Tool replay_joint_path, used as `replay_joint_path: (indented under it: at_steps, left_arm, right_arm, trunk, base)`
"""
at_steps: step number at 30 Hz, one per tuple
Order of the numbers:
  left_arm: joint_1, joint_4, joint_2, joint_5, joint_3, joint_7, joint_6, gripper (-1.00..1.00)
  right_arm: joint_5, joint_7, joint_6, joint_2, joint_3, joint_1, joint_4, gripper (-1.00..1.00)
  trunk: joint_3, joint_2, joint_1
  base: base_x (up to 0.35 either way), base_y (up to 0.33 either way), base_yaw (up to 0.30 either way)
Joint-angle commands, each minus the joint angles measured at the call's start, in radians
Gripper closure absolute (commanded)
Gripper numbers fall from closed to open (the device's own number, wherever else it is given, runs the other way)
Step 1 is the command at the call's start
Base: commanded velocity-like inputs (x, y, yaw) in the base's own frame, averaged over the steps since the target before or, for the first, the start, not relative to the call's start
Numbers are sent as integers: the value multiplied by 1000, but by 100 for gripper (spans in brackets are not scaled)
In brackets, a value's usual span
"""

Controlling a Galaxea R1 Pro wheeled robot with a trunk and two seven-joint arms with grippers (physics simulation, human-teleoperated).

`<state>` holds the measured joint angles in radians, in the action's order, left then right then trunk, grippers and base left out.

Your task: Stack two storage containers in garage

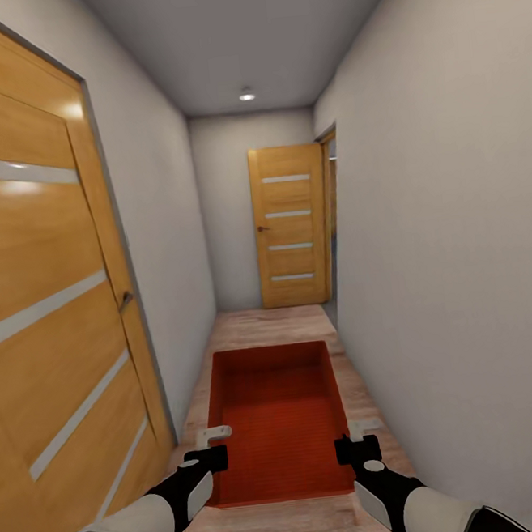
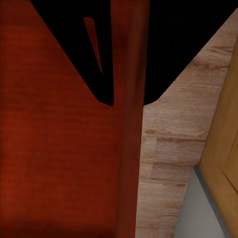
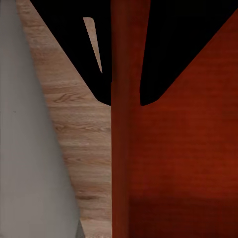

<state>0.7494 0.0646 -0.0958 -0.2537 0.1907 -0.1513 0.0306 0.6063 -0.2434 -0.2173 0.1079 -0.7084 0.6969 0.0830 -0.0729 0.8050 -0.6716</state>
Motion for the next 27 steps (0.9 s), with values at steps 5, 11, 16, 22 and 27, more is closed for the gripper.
replay_joint_path:
  at_steps: [5, 11, 16, 22, 27]
  left_arm:
    - [2, 2, 5, 2, -65, -82, 11, 100]
    - [2, 1, 5, 2, -65, -82, 11, 100]
    - [2, 1, 9, 2, -65, -82, 11, 100]
    - [2, 1, 10, 1, -65, -82, 11, 100]
    - [2, 2, 10, 1, -65, -82, 11, 100]
  right_arm:
    - [12, 15, 2, 0, -15, 0, 0, 100]
    - [12, 15, 3, -1, -15, 1, 0, 100]
    - [12, 15, 5, -1, -14, 0, 0, 100]
    - [12, 15, 4, 0, -14, 1, 0, 100]
    - [12, 15, 4, -1, -14, 0, 0, 100]
  trunk:
    - [-2, 1, -1]
    - [-2, 1, -1]
    - [-2, 1, -1]
    - [-2, 1, -1]
    - [-2, 1, -1]
  base:
    - [325, 4, 0]
    - [325, 0, 0]
    - [325, 0, 0]
    - [325, 0, 0]
    - [325, 0, 0]
